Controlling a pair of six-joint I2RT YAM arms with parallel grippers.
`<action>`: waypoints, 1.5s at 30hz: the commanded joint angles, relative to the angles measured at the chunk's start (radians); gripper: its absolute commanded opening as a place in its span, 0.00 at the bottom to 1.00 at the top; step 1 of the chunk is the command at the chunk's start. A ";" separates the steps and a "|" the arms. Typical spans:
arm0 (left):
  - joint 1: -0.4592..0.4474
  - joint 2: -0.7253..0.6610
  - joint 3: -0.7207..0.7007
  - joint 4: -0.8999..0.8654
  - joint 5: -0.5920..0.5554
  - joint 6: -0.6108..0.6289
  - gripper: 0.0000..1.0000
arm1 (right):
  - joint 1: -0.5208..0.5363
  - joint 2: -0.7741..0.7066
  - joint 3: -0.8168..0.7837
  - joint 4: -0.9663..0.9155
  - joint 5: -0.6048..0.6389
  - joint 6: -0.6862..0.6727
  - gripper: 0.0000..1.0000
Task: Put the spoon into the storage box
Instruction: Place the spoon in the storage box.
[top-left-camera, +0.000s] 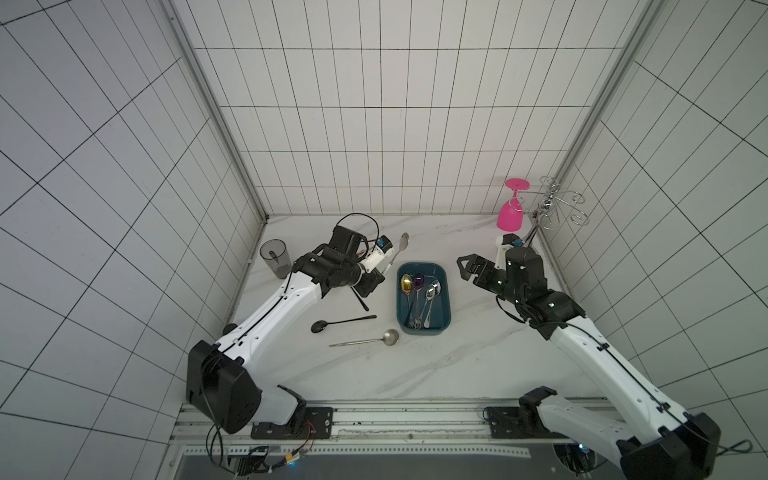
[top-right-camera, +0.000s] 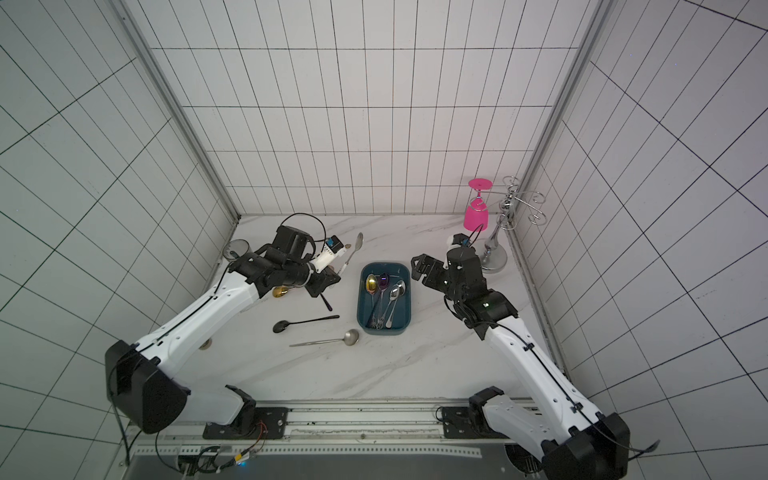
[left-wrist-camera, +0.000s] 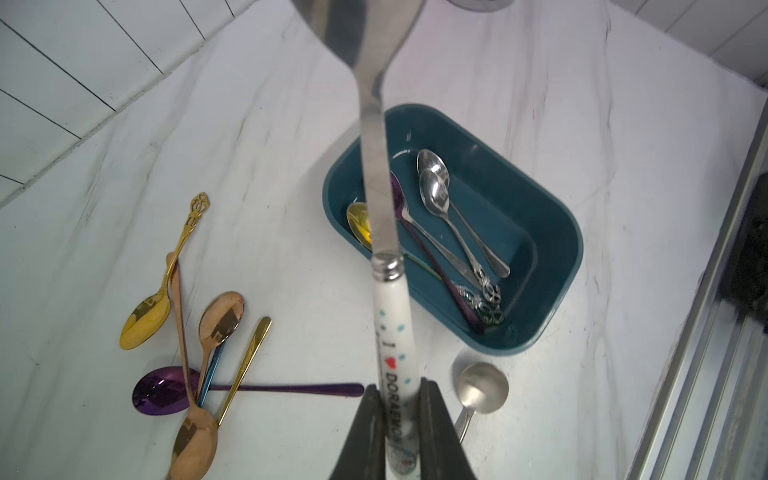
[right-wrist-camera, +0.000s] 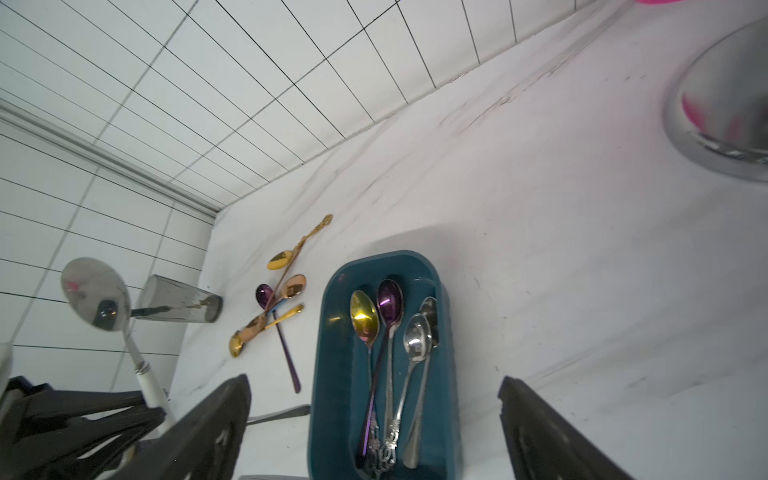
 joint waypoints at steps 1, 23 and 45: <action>0.003 0.039 0.041 0.115 0.052 -0.299 0.11 | 0.052 0.031 -0.029 0.136 -0.010 0.157 0.98; -0.035 0.134 -0.063 0.325 0.224 -0.622 0.08 | 0.215 0.369 0.209 0.236 -0.159 0.193 0.57; 0.022 0.026 -0.103 0.296 0.158 -0.531 0.33 | 0.217 0.372 0.210 -0.079 0.016 0.048 0.47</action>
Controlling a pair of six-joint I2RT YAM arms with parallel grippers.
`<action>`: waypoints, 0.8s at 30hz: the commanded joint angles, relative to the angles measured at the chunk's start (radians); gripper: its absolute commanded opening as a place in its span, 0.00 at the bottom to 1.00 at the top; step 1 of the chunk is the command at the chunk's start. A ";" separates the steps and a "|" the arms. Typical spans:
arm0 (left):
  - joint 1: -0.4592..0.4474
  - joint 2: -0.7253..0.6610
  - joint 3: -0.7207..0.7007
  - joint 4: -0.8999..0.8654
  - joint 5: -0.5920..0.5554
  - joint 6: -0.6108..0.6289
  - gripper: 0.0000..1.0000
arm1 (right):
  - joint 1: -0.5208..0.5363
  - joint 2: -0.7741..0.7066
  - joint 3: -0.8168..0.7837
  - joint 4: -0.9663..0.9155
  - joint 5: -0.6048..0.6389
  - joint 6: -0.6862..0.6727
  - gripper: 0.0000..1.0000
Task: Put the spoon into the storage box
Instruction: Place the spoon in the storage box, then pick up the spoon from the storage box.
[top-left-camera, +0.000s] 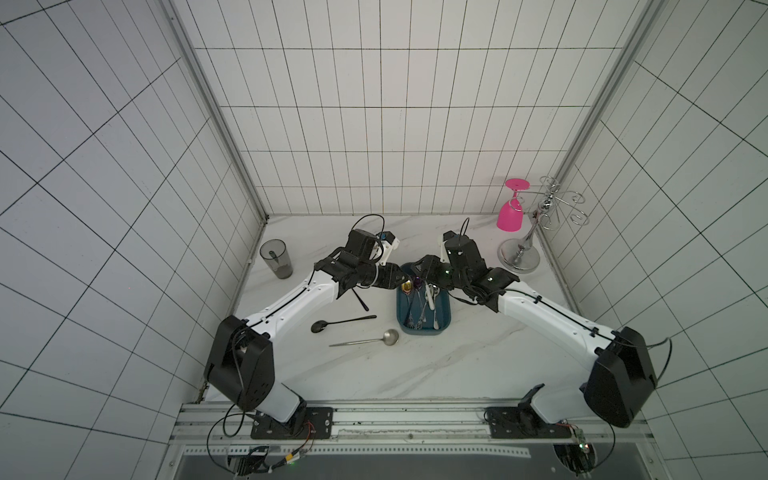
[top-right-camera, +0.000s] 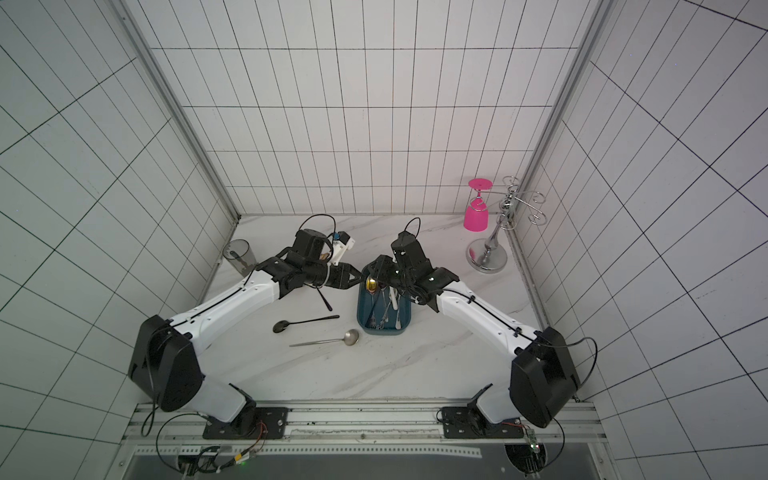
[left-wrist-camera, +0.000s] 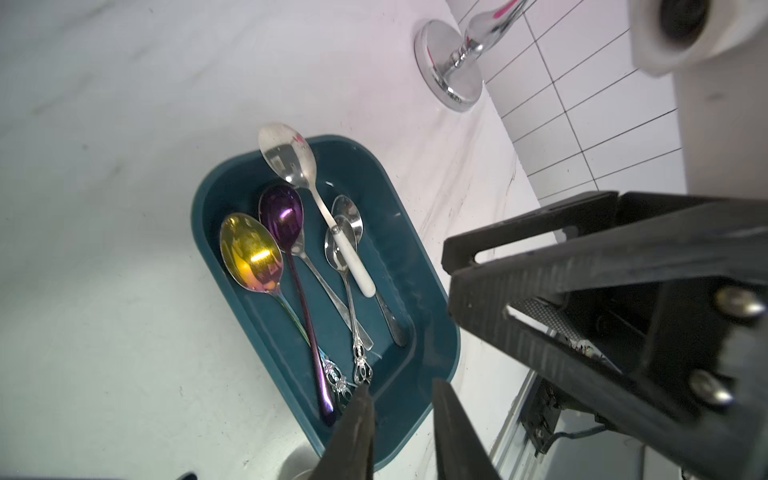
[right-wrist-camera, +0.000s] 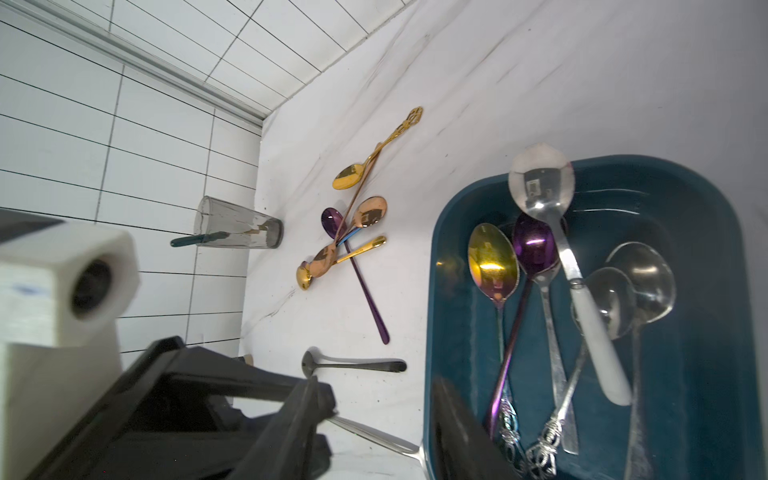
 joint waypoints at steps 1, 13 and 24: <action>0.063 -0.072 -0.027 0.010 -0.045 0.048 0.36 | 0.002 -0.004 0.013 -0.149 0.118 -0.095 0.47; 0.203 -0.156 -0.069 -0.002 -0.100 0.209 0.68 | 0.007 0.275 0.155 -0.313 0.190 -0.192 0.37; 0.307 -0.178 -0.066 0.000 -0.081 0.206 0.74 | 0.007 0.420 0.232 -0.351 0.281 -0.229 0.32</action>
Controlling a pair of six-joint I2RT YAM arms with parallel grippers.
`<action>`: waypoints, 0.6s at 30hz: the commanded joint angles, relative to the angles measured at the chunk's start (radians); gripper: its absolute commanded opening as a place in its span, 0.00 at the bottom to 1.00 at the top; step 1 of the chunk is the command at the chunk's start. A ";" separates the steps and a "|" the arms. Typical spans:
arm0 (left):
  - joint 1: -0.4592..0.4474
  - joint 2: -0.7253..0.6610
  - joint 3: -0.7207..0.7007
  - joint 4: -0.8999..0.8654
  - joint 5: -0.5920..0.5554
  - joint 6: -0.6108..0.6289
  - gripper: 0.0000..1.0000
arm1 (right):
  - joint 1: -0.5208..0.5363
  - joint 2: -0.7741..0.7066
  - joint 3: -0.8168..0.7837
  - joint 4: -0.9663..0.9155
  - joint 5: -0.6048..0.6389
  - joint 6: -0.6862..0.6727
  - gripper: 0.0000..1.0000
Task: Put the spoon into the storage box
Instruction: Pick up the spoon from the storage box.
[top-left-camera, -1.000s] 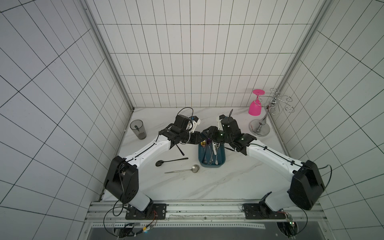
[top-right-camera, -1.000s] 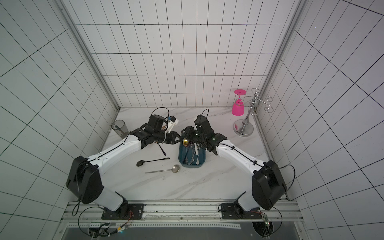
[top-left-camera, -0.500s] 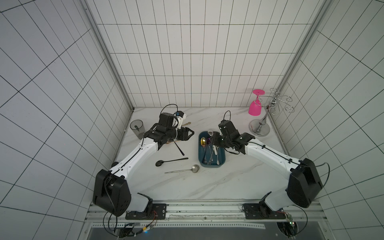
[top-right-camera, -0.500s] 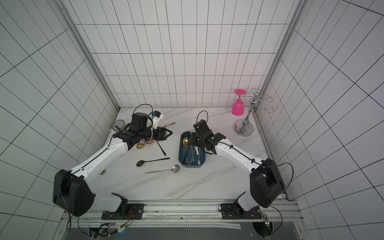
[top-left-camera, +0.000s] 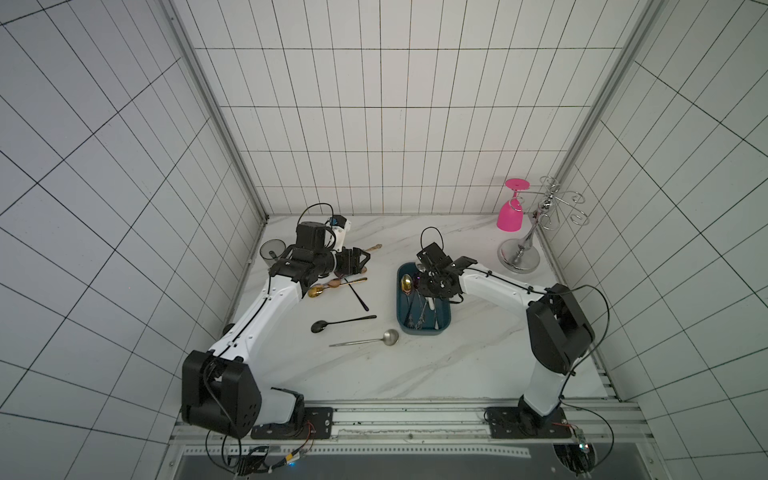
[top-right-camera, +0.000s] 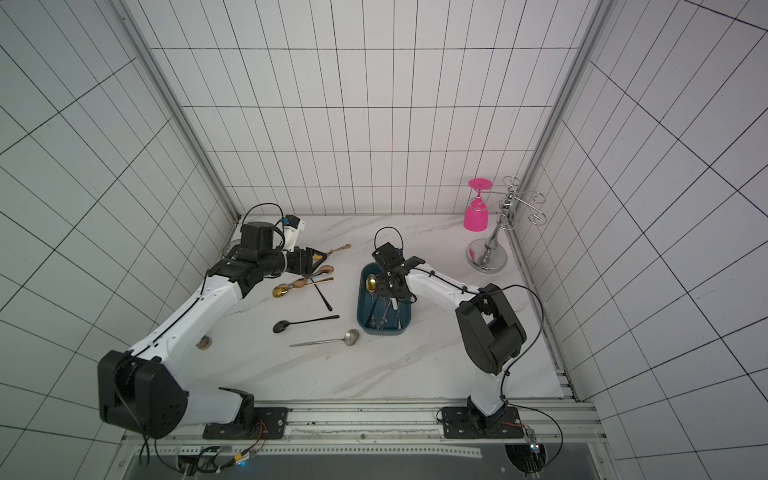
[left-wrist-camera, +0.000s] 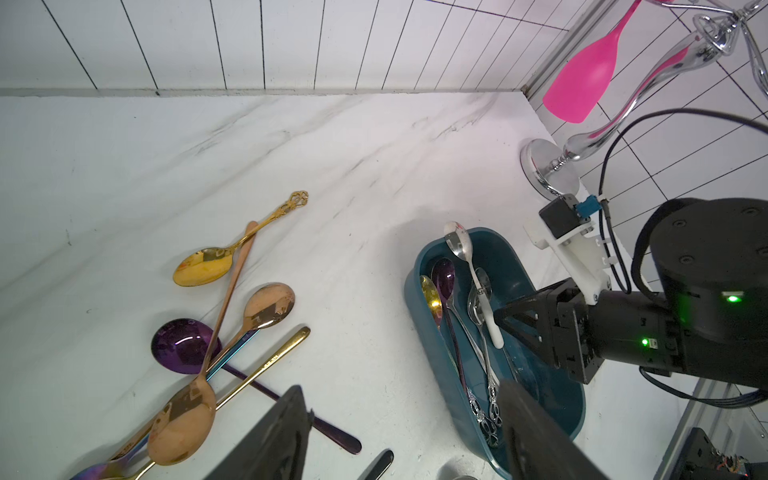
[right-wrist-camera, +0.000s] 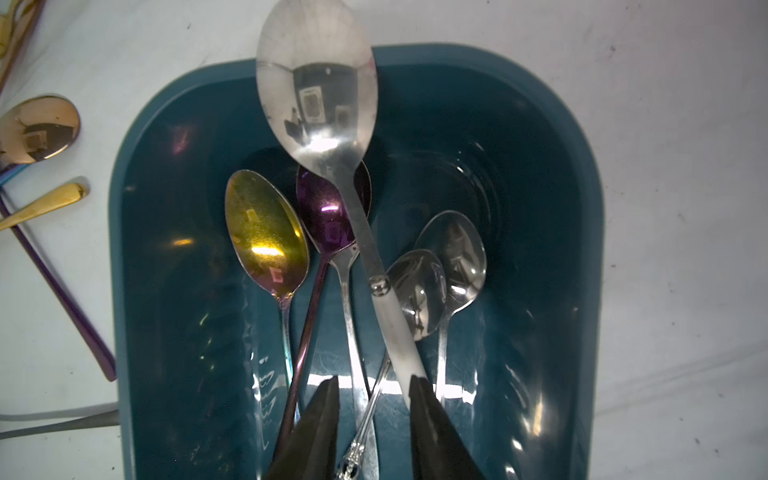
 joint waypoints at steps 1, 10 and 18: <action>0.025 -0.029 -0.003 0.001 0.012 0.011 0.75 | 0.007 0.035 0.050 -0.036 0.062 -0.027 0.31; 0.066 -0.044 -0.005 0.004 0.030 -0.004 0.77 | 0.001 0.127 0.113 -0.036 0.136 -0.071 0.29; 0.083 -0.053 -0.011 0.009 0.037 -0.010 0.77 | -0.002 0.173 0.155 -0.064 0.135 -0.091 0.13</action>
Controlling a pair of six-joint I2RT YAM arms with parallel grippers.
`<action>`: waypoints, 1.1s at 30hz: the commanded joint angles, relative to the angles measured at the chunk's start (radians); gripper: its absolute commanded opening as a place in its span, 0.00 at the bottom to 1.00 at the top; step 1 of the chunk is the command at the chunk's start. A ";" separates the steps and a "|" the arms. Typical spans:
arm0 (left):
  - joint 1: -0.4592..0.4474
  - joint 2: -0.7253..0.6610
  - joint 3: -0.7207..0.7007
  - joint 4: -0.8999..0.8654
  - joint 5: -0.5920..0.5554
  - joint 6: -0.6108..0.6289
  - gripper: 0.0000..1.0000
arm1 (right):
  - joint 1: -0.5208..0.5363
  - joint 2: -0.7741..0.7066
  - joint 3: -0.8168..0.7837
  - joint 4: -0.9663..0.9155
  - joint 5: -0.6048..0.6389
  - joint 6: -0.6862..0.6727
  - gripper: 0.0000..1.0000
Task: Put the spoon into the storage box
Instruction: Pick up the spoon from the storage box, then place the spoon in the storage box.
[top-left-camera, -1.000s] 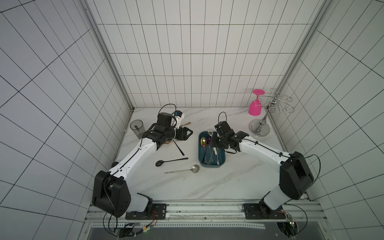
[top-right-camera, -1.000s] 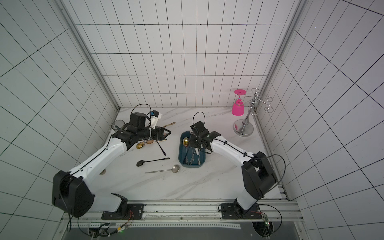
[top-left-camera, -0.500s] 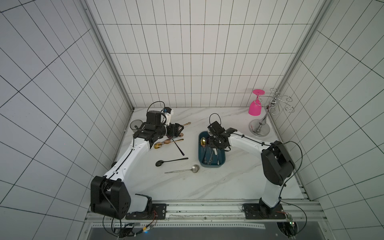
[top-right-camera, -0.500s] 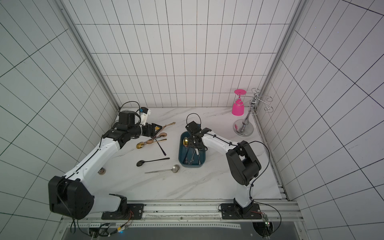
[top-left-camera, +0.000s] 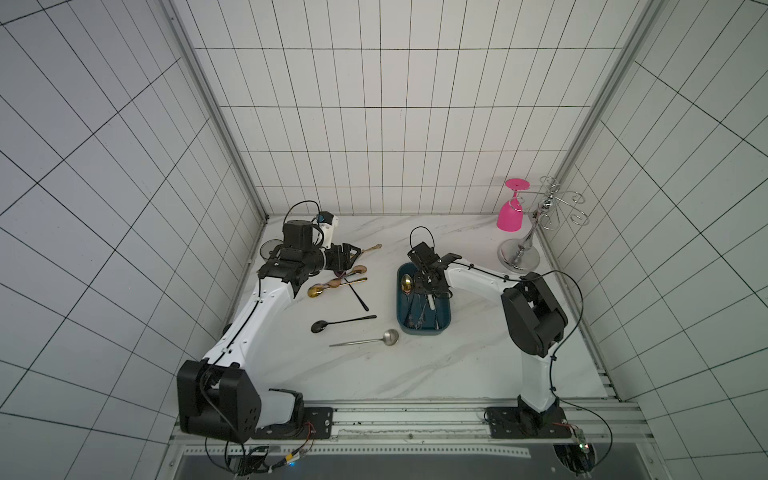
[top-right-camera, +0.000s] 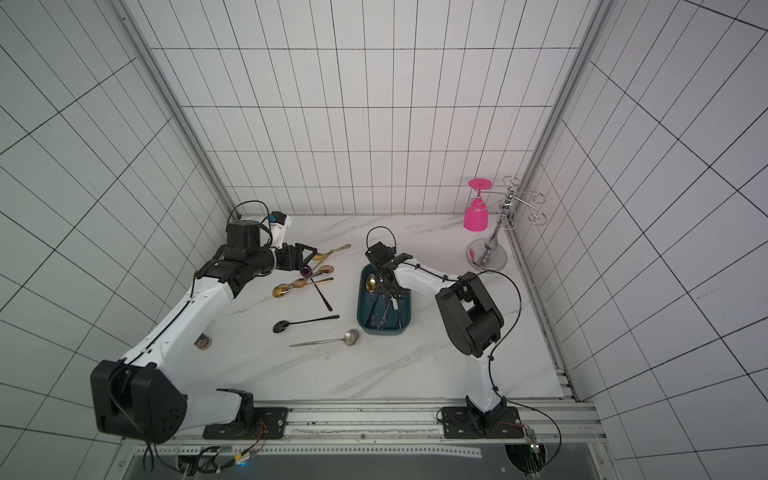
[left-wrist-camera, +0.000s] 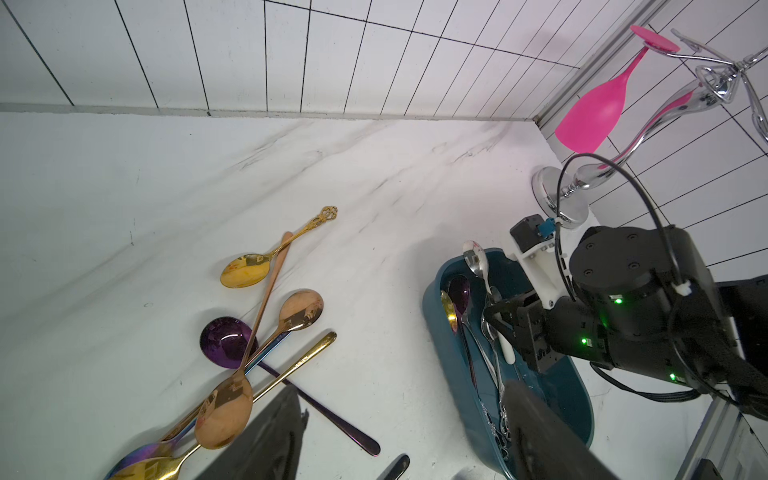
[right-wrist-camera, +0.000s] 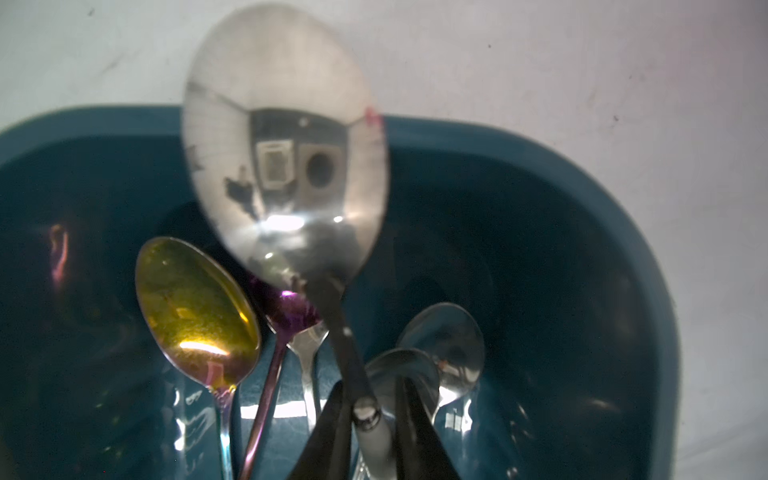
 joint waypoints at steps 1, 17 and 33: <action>0.011 -0.022 -0.011 0.009 0.014 -0.005 0.77 | 0.001 0.000 0.037 -0.049 0.021 -0.016 0.09; 0.023 -0.017 -0.025 0.003 0.028 0.063 0.78 | 0.057 -0.216 -0.127 -0.096 -0.158 0.101 0.00; 0.021 -0.050 -0.030 -0.308 -0.023 0.549 0.85 | 0.040 -0.173 -0.147 -0.085 -0.203 0.113 0.17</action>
